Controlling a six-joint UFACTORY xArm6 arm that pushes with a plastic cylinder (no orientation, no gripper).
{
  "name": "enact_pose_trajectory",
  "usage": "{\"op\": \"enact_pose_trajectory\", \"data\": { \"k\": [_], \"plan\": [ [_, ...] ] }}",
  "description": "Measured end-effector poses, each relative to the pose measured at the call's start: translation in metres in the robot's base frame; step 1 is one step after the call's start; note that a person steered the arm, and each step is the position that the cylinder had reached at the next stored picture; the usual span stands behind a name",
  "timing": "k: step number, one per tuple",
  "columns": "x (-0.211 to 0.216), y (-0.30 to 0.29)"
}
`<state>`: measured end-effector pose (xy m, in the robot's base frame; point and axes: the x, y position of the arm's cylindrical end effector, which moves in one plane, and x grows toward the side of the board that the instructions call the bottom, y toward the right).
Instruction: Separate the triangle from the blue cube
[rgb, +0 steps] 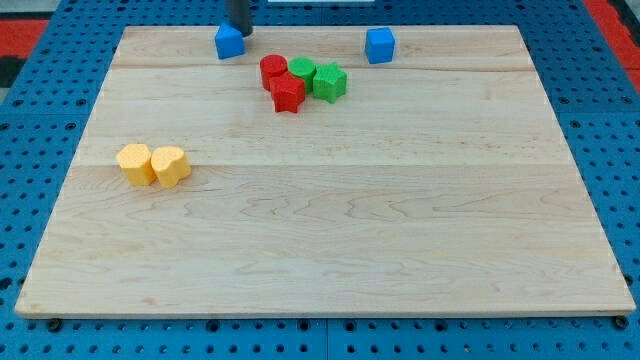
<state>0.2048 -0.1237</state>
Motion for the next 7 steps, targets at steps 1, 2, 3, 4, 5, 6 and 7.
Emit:
{"op": "enact_pose_trajectory", "data": {
  "k": [1, 2, 3, 4, 5, 6, 7],
  "plan": [
    [0.003, -0.014],
    [0.030, -0.015],
    [0.062, -0.015],
    [0.087, -0.011],
    [0.132, -0.010],
    [0.170, 0.004],
    [0.177, 0.076]
  ]
}}
